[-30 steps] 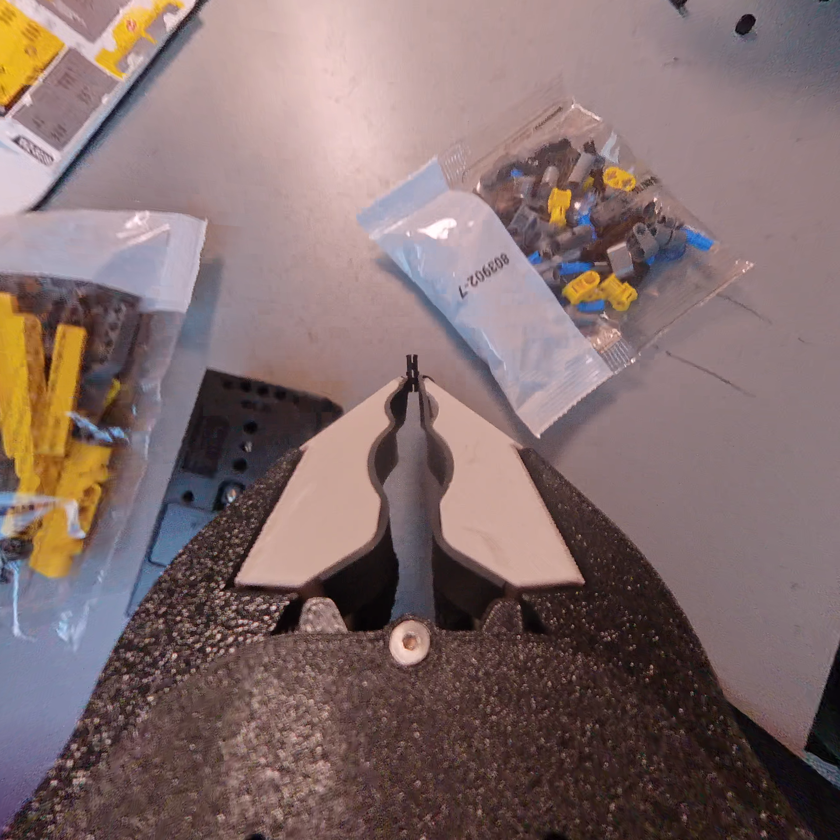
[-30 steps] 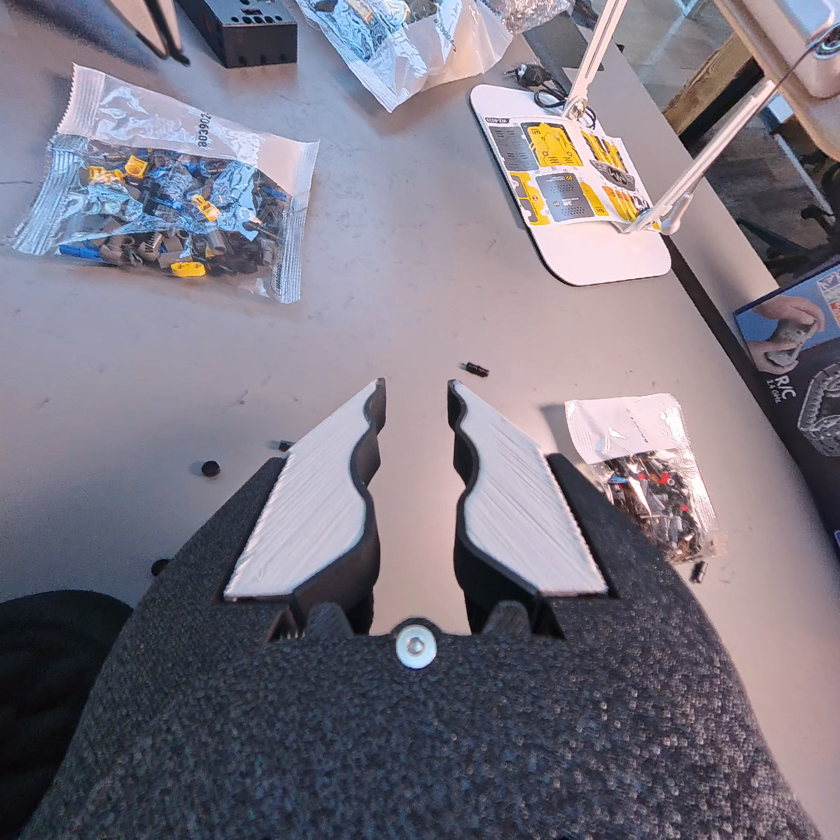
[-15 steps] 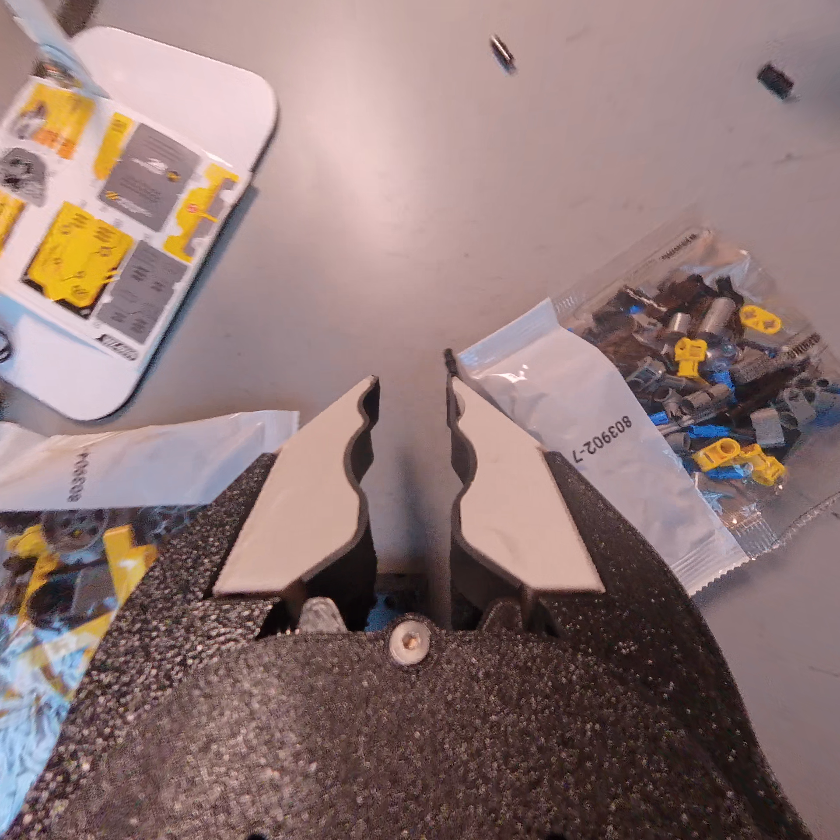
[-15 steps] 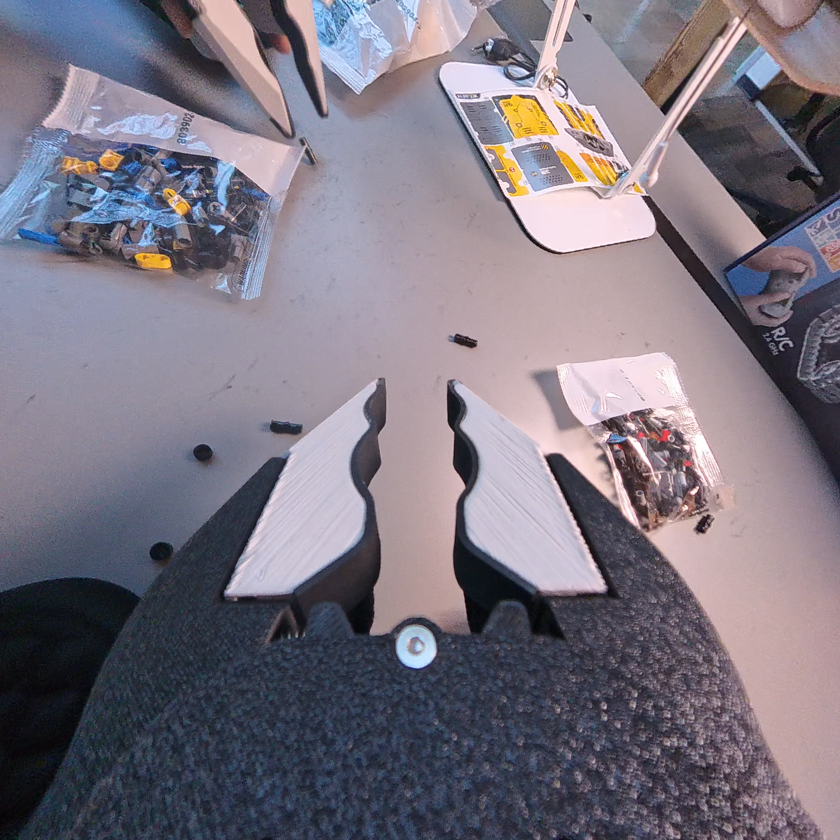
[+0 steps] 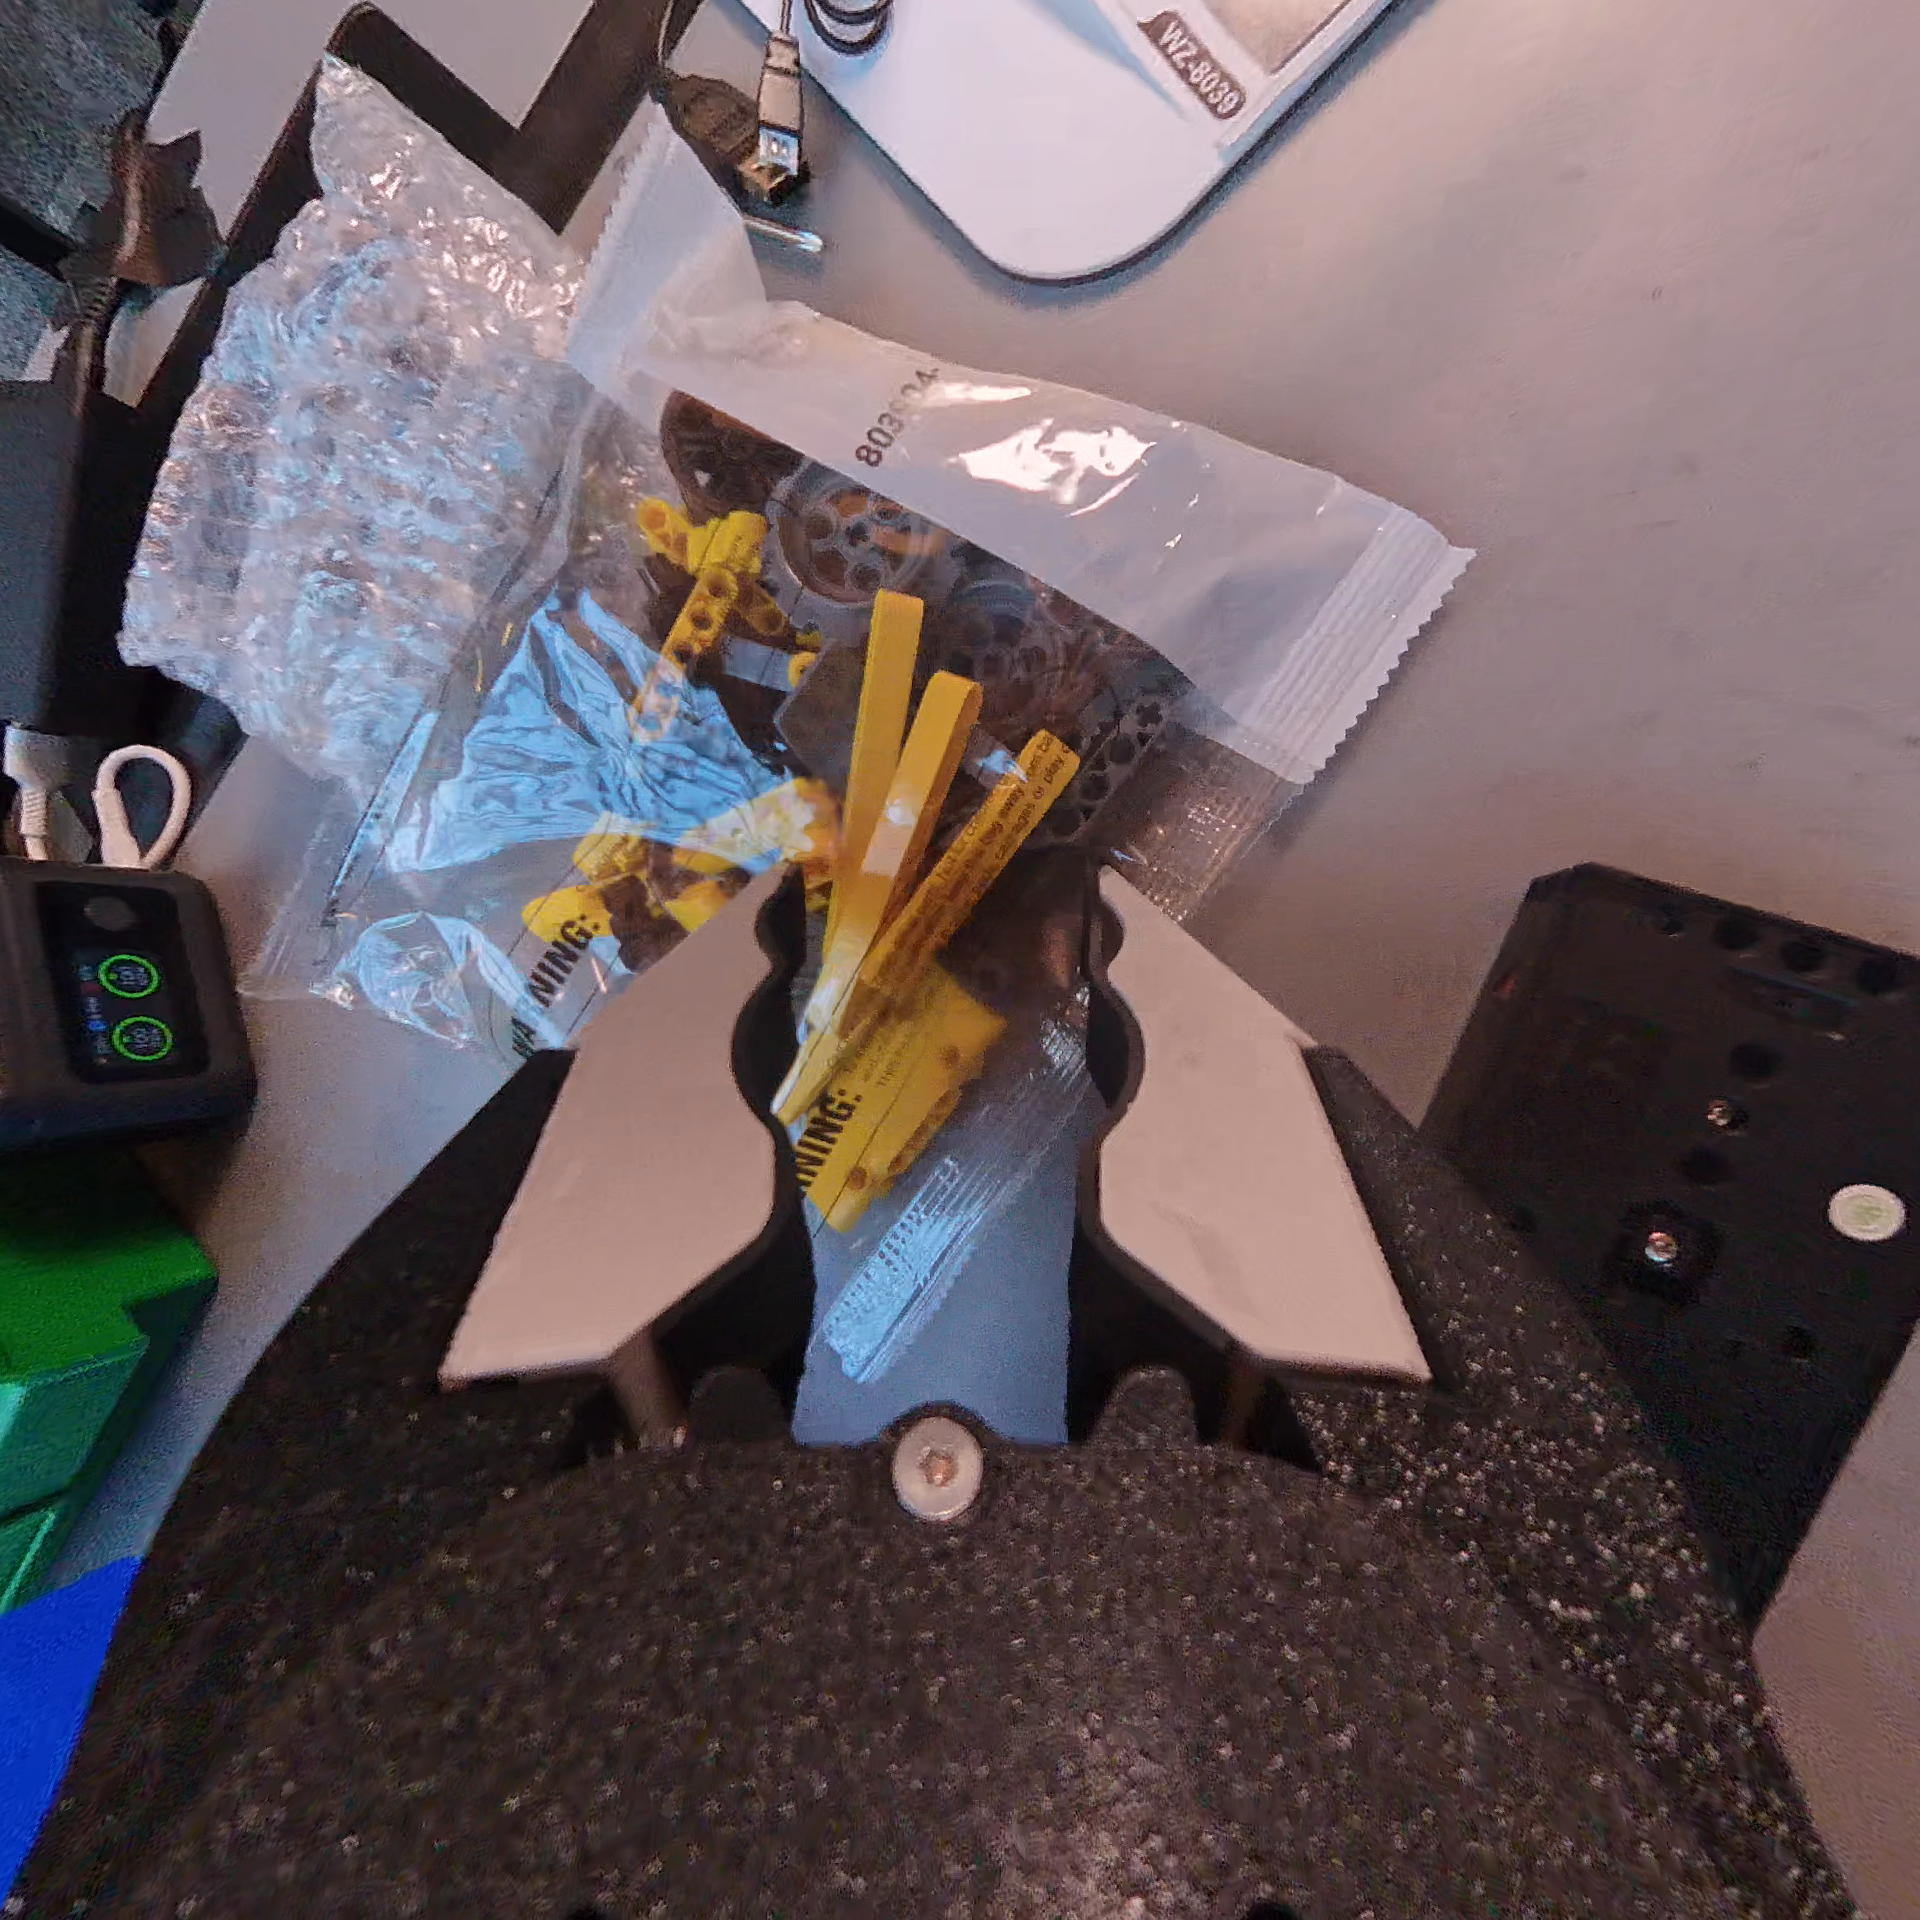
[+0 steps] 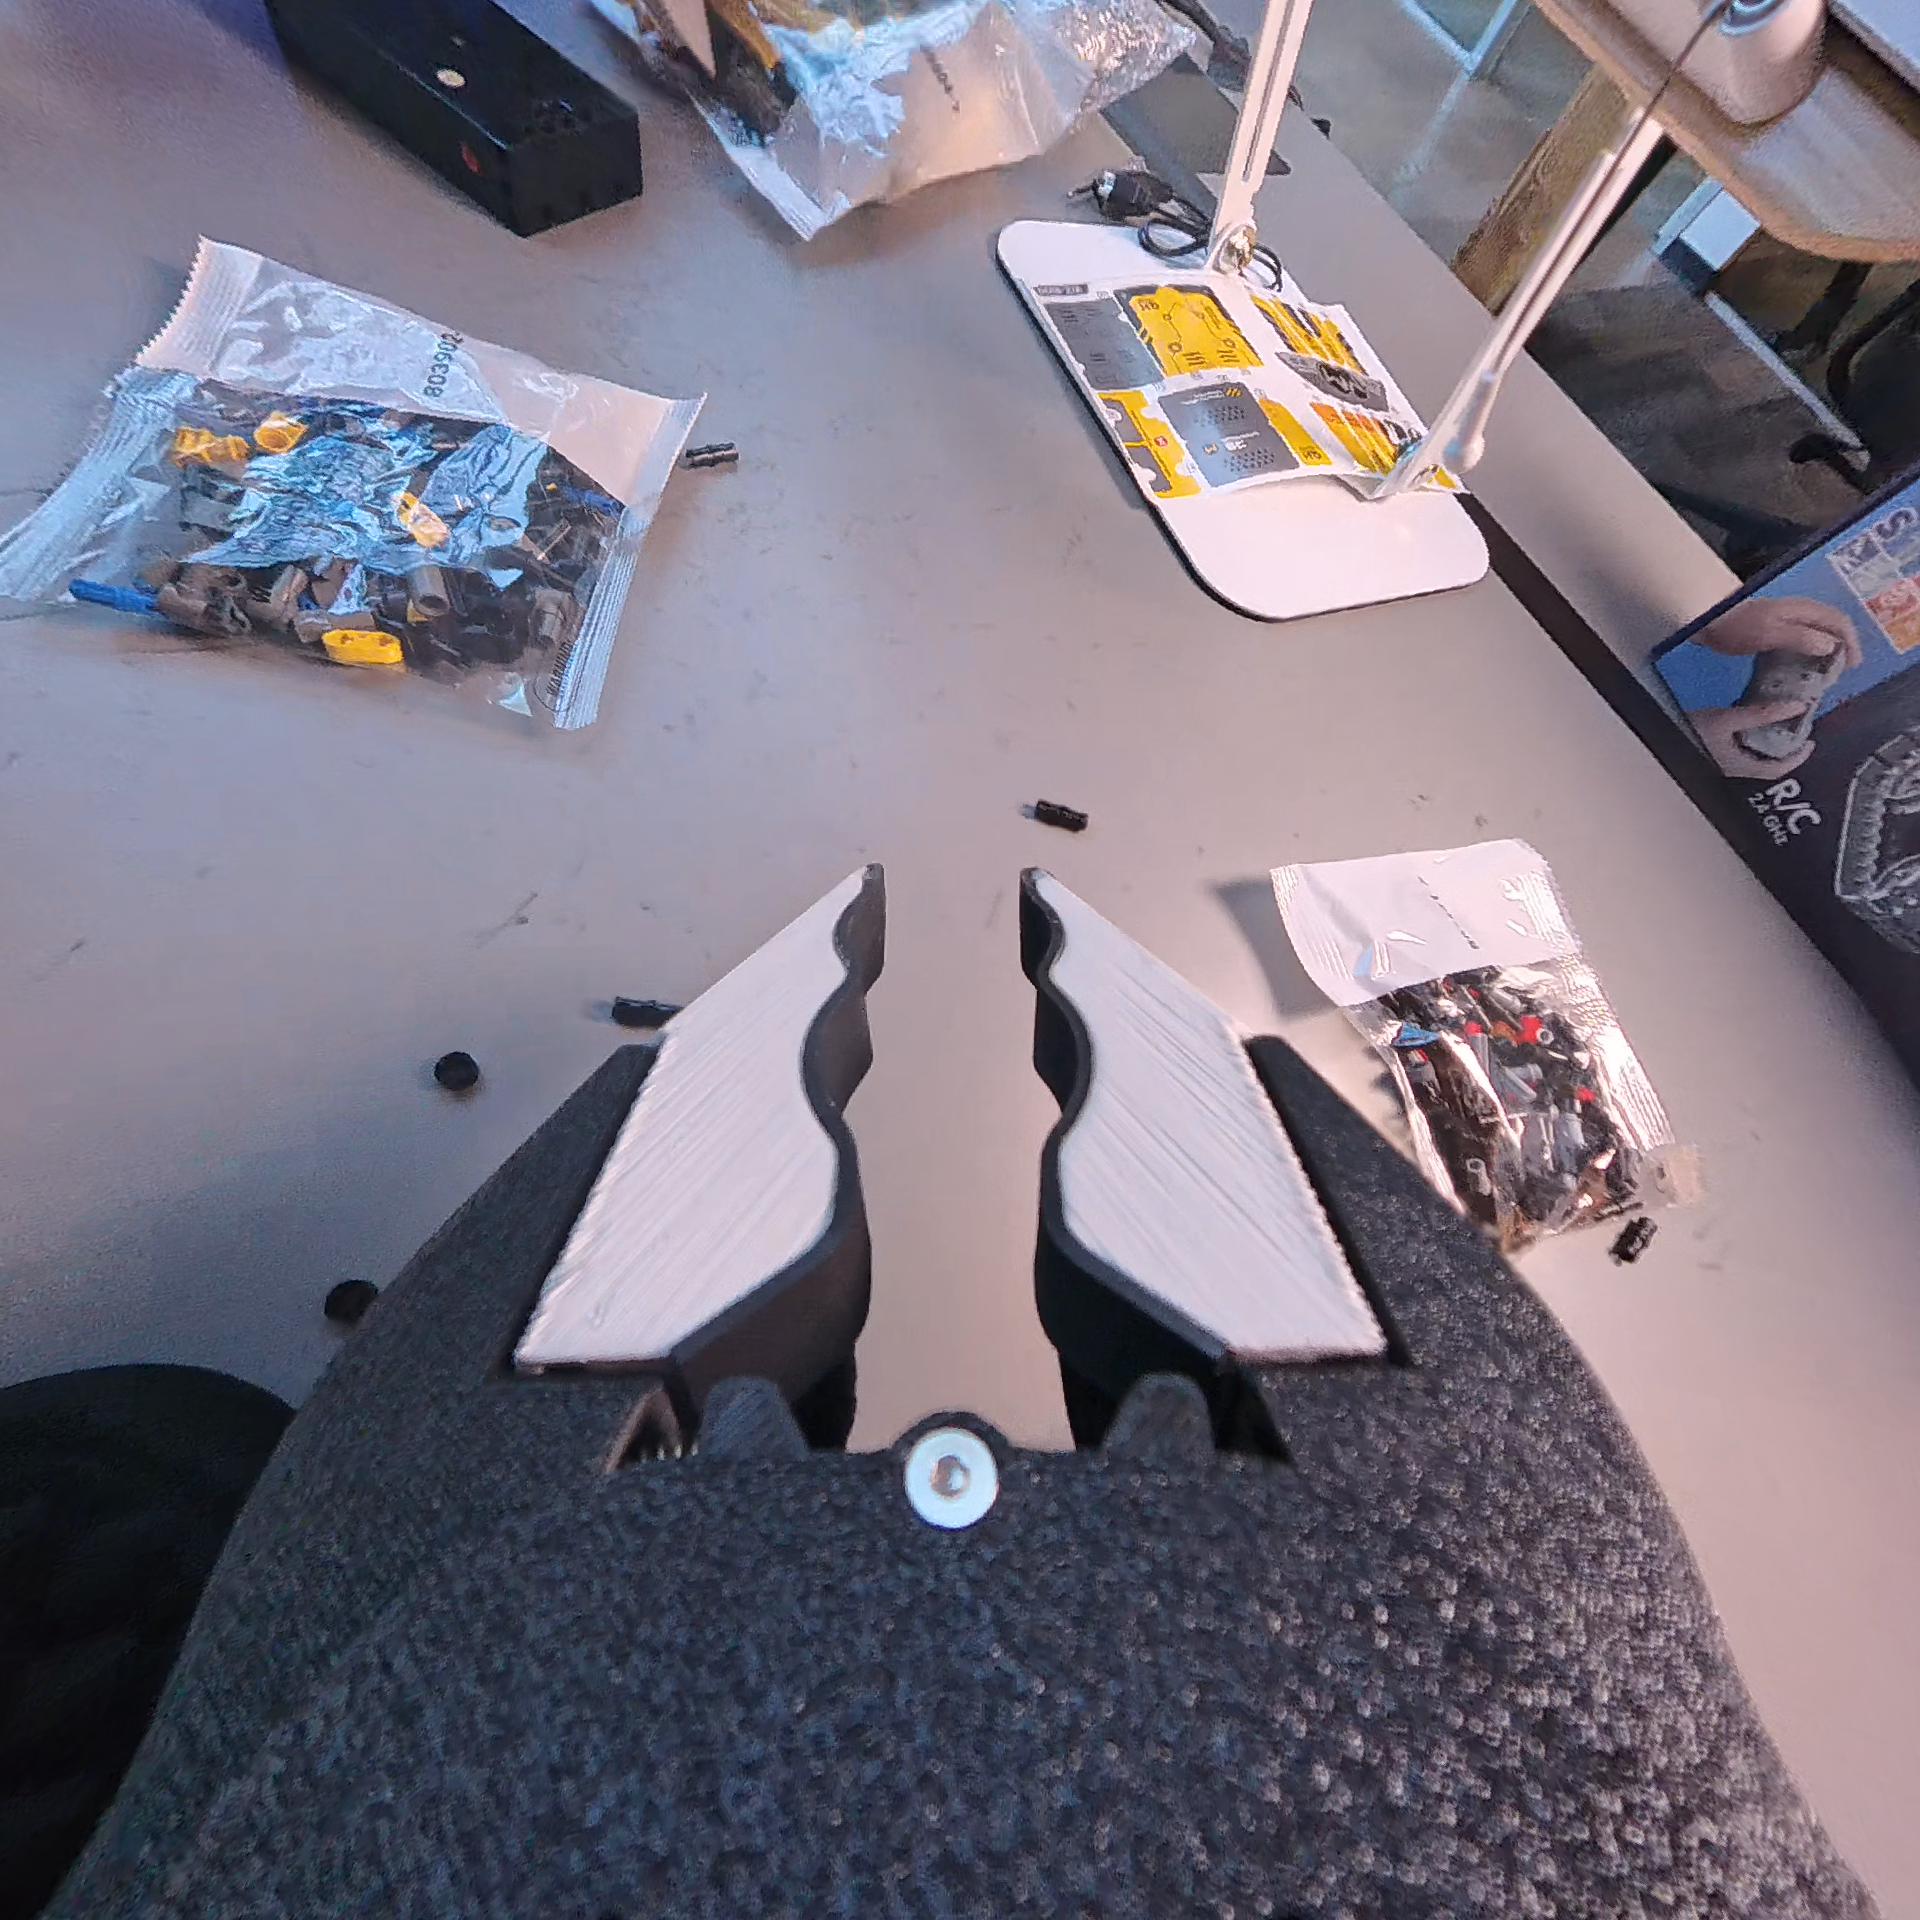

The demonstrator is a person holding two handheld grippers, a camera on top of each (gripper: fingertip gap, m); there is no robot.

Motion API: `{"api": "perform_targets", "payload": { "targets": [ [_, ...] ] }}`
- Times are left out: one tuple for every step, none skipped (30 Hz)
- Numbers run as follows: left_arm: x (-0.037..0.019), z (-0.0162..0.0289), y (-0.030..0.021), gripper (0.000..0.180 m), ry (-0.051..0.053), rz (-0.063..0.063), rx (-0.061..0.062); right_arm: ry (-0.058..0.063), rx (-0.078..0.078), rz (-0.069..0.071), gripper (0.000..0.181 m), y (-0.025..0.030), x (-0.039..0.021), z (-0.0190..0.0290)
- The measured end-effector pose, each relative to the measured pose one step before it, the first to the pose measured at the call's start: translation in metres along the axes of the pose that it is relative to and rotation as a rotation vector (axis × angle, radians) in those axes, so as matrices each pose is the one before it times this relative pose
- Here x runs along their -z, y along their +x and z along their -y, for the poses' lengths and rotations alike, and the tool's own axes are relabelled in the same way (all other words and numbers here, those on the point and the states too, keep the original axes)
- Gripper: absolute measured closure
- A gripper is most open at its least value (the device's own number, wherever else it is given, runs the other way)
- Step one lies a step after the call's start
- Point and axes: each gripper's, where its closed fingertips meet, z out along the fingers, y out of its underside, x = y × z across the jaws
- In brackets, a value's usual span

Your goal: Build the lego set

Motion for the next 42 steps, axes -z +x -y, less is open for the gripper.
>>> {"api": "perform_targets", "payload": {
  "targets": [
    [-0.00225, -0.00149, -0.0047, 0.127, -0.0071, -0.006, -0.0181, 0.0011, 0.0059, 0.0018, 0.157, -0.00062, -0.00037, 0.00162],
    [-0.00262, -0.00086, -0.00366, 0.127, -0.0019, -0.0113, -0.0299, 0.0033, 0.0007, 0.0031, 0.157, -0.00053, -0.00025, 0.00166],
    [-0.00253, -0.00001, -0.00367, 0.127, 0.004, -0.0087, -0.0392, 0.0037, -0.0012, 0.0019, 0.157, -0.00021, -0.00017, 0.00154],
    [-0.00217, 0.00053, -0.00372, 0.128, 0.0077, -0.0064, -0.0373, 0.0026, -0.0003, -0.0004, 0.157, 0.00002, 0.00008, 0.00145],
    [-0.00194, 0.00039, -0.00426, 0.128, 0.0061, -0.0021, -0.0266, 0.0014, 0.0013, -0.0019, 0.157, -0.00002, 0.00036, 0.00139],
    [-0.00237, -0.00024, -0.00605, 0.128, 0.0001, 0.0071, -0.0088, 0.0021, 0.0019, -0.0025, 0.157, -0.00002, 0.00062, 0.00159],
    [-0.00276, -0.00105, -0.00738, 0.128, -0.005, 0.0155, 0.0041, 0.002, 0.0014, -0.0007, 0.157, -0.00052, 0.00103, 0.00164],
    [-0.00295, -0.00114, -0.008, 0.129, -0.0046, 0.0221, 0.0025, 0.0015, 0.0012, -0.0016, 0.157, -0.00031, 0.00129, 0.00139],
    [-0.00272, -0.00114, -0.00817, 0.131, -0.0031, 0.0275, -0.0049, 0.0021, 0.0002, -0.0022, 0.157, -0.00034, 0.00123, 0.00126],
    [-0.0023, -0.00187, -0.00854, 0.13, -0.0034, 0.0321, -0.0073, 0.0029, -0.0028, -0.0002, 0.157, -0.00053, 0.00111, 0.00093],
    [-0.00194, -0.00219, -0.00834, 0.13, -0.0019, 0.0318, -0.0005, 0.0033, -0.0044, 0.0, 0.157, -0.00048, 0.00104, 0.00095],
    [-0.00136, -0.00193, -0.00829, 0.129, 0.0034, 0.0318, 0.0144, 0.003, -0.0041, -0.0009, 0.157, -0.00061, 0.00087, 0.00075],
    [-0.00028, -0.0008, -0.00794, 0.13, 0.0116, 0.0332, 0.0289, 0.0028, -0.0023, -0.0014, 0.157, -0.0008, 0.00078, 0.00092],
    [0.00093, 0.00052, -0.00691, 0.129, 0.0174, 0.0321, 0.0394, 0.0035, -0.0007, -0.0013, 0.157, -0.00119, 0.00082, 0.00113],
    [0.00287, 0.00139, -0.00578, 0.129, 0.0169, 0.0325, 0.0424, 0.0038, -0.0005, -0.0007, 0.157, -0.00153, 0.00082, 0.00138],
    [0.00553, 0.00272, -0.00469, 0.128, 0.0184, 0.0348, 0.0398, 0.0031, 0.0003, -0.0009, 0.157, -0.00172, 0.00093, 0.00135],
    [0.00813, 0.00606, -0.00184, 0.128, 0.0318, 0.0255, 0.0407, 0.0029, 0.0017, -0.0028, 0.157, -0.00155, 0.00106, 0.00131],
    [0.01057, 0.01032, 0.00266, 0.128, 0.0524, 0.0043, 0.0437, 0.0036, 0.001, -0.0031, 0.157, -0.00157, 0.00139, 0.00145],
    [0.0127, 0.01367, 0.00675, 0.128, 0.069, -0.0141, 0.0444, 0.0057, -0.0016, -0.0026, 0.157, -0.00159, 0.0016, 0.00157],
    [0.01423, 0.01545, 0.01073, 0.128, 0.077, -0.0305, 0.0416, 0.006, -0.0038, -0.0025, 0.157, -0.00151, 0.00175, 0.00157],
    [0.01454, 0.01556, 0.01513, 0.128, 0.0746, -0.0481, 0.0397, 0.0041, -0.0034, -0.0026, 0.157, -0.00169, 0.00187, 0.00127],
    [0.01372, 0.01375, 0.01979, 0.128, 0.0637, -0.0646, 0.0392, 0.0027, -0.0009, -0.0015, 0.157, -0.00228, 0.00216, 0.00093],
    [0.01187, 0.01037, 0.02476, 0.127, 0.0468, -0.0817, 0.0321, 0.0006, 0.0004, -0.0009, 0.157, -0.00264, 0.00198, 0.00023],
    [0.00974, 0.00604, 0.02754, 0.127, 0.0276, -0.0864, 0.0186, -0.0027, 0.0006, -0.0001, 0.157, -0.0029, 0.00193, -0.00072],
    [0.00719, 0.00189, 0.02737, 0.127, 0.0111, -0.0757, 0.005, -0.0062, 0.0005, 0.0003, 0.157, -0.00285, 0.00183, -0.00178],
    [0.00461, -0.00213, 0.02662, 0.127, -0.0033, -0.0651, -0.0073, -0.0081, 0.0001, 0.0002, 0.157, -0.00245, 0.00173, -0.00278],
    [0.0024, -0.00527, 0.02535, 0.125, -0.0156, -0.0567, -0.0138, -0.0103, -0.0018, -0.0002, 0.157, -0.00207, 0.00156, -0.00356],
    [0.00027, -0.00695, 0.02295, 0.125, -0.0192, -0.0454, -0.015, -0.0133, -0.0028, 0.0008, 0.157, -0.00172, 0.00141, -0.00445],
    [-0.00162, -0.00805, 0.0209, 0.124, -0.0218, -0.0394, -0.0127, -0.0159, -0.0032, 0.0025, 0.157, -0.00159, 0.00123, -0.00512],
    [-0.0032, -0.00859, 0.01998, 0.122, -0.0267, -0.0432, -0.0047, -0.0156, -0.0049, 0.002, 0.157, -0.00127, 0.00111, -0.00529],
    [-0.00424, -0.00743, 0.01831, 0.12, -0.0219, -0.044, 0.0029, -0.0126, -0.0065, 0.0013, 0.157, -0.00093, 0.00089, -0.00478],
    [-0.00507, -0.00565, 0.01573, 0.12, -0.0142, -0.0403, 0.0062, -0.0144, -0.0071, 0.0086, 0.157, -0.00214, 0.00049, -0.00488],
    [-0.00578, -0.00586, 0.01374, 0.117, -0.0225, -0.0413, 0.0084, -0.0171, -0.0056, 0.0134, 0.157, -0.00303, -0.00026, -0.00499],
    [-0.00629, -0.00718, 0.01203, 0.11, -0.0417, -0.044, 0.0104, -0.0179, 0.001, 0.0117, 0.157, -0.00311, -0.00108, -0.00475],
    [-0.00609, -0.00582, 0.0074, 0.106, -0.0437, -0.0249, 0.0024, -0.0206, 0.007, 0.0135, 0.157, -0.00353, -0.00179, -0.00475],
    [-0.00505, -0.00241, 0.00234, 0.104, -0.0258, 0.0024, -0.0125, -0.0207, 0.0106, 0.0192, 0.157, -0.00414, -0.00262, -0.00456],
    [-0.00408, -0.00055, 0.00073, 0.103, -0.0164, 0.0058, -0.0143, -0.0187, 0.0136, 0.0246, 0.157, -0.00447, -0.00303, -0.00378],
    [-0.00398, -0.00122, 0.00072, 0.101, -0.0215, -0.0042, -0.0033, -0.0143, 0.0161, 0.0236, 0.157, -0.00351, -0.00367, -0.0026],
    [-0.00409, -0.00181, -0.00026, 0.1, -0.0247, -0.0068, 0.0052, -0.0174, 0.0215, 0.0235, 0.158, -0.00189, -0.00407, -0.00218],
    [-0.00413, -0.00199, -0.00179, 0.1, -0.0219, -0.0001, 0.0071, -0.0192, 0.0297, 0.0195, 0.158, 0.00038, -0.00455, -0.00176],
    [-0.00417, -0.00268, -0.00246, 0.102, -0.0248, 0.0041, 0.0053, -0.0153, 0.0319, 0.0193, 0.159, 0.00235, -0.0047, -0.00075],
    [-0.00391, -0.00385, -0.00152, 0.102, -0.0301, 0.0011, 0.002, -0.0121, 0.0252, 0.0258, 0.16, 0.00292, -0.0048, -0.00023]
  ]
}}
